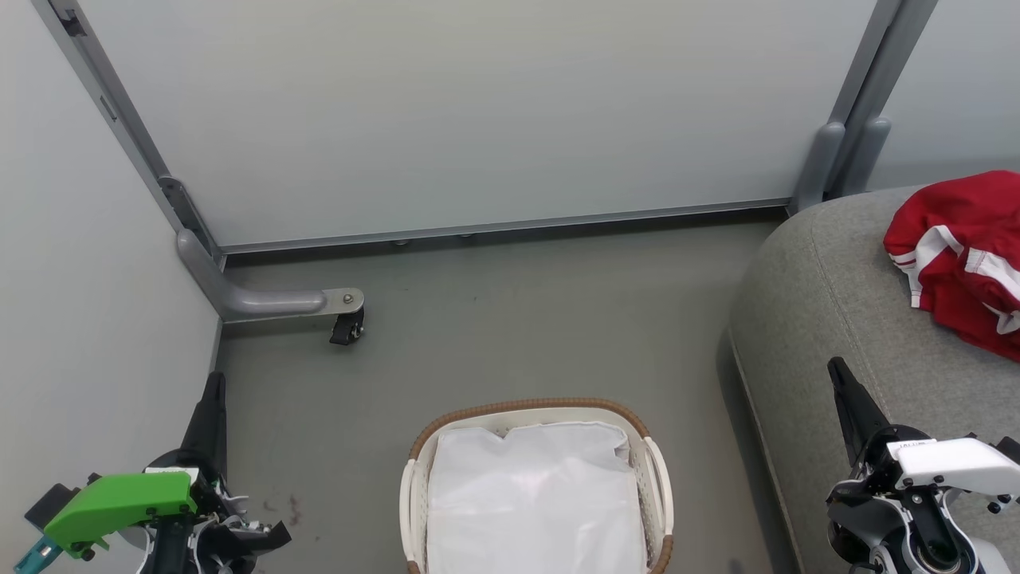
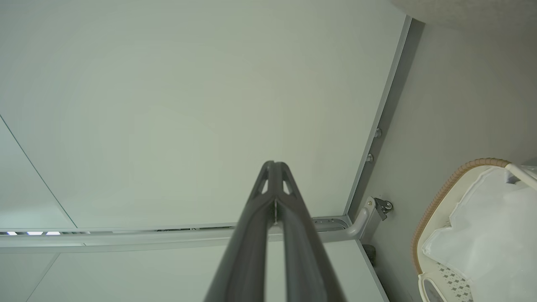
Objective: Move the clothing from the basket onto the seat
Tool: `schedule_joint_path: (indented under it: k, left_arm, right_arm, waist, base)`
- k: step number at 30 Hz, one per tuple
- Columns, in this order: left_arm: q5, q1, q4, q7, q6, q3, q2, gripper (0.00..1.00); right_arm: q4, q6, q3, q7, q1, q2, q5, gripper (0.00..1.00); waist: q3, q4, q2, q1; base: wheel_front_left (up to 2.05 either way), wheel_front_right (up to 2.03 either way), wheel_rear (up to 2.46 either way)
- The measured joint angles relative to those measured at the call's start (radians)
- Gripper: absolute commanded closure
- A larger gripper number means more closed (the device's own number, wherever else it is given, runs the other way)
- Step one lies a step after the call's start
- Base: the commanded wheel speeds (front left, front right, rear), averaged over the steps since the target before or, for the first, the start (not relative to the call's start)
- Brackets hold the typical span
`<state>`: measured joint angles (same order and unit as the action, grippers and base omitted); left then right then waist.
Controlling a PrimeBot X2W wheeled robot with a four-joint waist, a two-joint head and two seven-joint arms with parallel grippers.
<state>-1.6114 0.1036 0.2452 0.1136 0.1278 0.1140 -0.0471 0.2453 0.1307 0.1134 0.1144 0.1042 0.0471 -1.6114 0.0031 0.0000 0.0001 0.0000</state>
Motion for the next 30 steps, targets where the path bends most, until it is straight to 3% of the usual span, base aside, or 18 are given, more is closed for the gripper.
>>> schedule_joint_path:
  k: [30]
  left_arm:
    - [0.000, 0.000, 0.000, 0.000, 0.000, 0.000, 0.000, 1.00]
  right_arm:
    - [0.000, 0.000, 0.000, 0.000, 0.000, 0.000, 0.000, 1.00]
  waist:
    - [0.000, 0.000, 0.0000, 0.0000]
  base:
    - [0.00, 0.00, 0.00]
